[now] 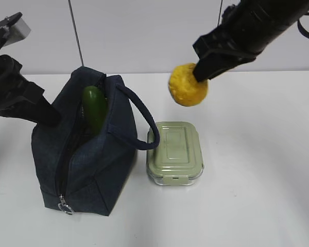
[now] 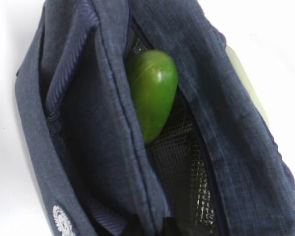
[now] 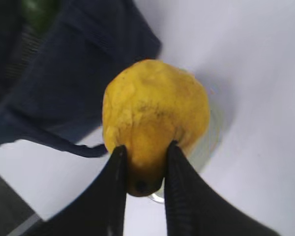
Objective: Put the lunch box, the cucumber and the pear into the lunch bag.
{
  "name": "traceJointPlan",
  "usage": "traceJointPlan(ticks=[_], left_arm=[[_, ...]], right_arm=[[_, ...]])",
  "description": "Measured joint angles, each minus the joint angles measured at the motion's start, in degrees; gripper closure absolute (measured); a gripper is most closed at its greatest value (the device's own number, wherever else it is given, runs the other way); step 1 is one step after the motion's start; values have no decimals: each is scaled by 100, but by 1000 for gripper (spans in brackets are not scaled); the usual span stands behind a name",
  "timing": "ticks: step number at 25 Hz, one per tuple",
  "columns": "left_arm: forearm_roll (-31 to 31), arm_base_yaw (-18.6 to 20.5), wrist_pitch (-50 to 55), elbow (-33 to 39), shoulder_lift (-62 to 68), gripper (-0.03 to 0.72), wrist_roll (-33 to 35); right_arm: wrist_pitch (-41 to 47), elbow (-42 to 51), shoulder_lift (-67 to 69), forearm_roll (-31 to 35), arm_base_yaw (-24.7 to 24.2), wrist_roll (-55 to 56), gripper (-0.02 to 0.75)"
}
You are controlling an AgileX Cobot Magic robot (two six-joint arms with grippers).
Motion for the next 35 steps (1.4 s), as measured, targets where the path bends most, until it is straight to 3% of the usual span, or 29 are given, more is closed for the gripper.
traceJointPlan(ticks=[4,10,18,26,29,33,35], left_arm=[[0,0,6,0,0,667,0],[0,0,10,0,0,667,0],[101,0,12,0,0,667,0],[8,0,18,0,6,667,0],[8,0,18,0,6,667,0],[-5,0,18,0,6,667,0],[-5,0,18,0,6,667,0]], right_arm=[[-134,-87,-36,1126,430,-868,596],[-848,-112,270,1440,1277,-1121,597],[-1308,-112,1004,1416,1708,-1248,598],[-1134,-121,1341,293,1730,-528,595],[-1094,-121,1341,282,1730,-525,517],[-1082,-121,1315,302,1730,-525,282],[-1082,-121,1206,302,1730,-525,228]])
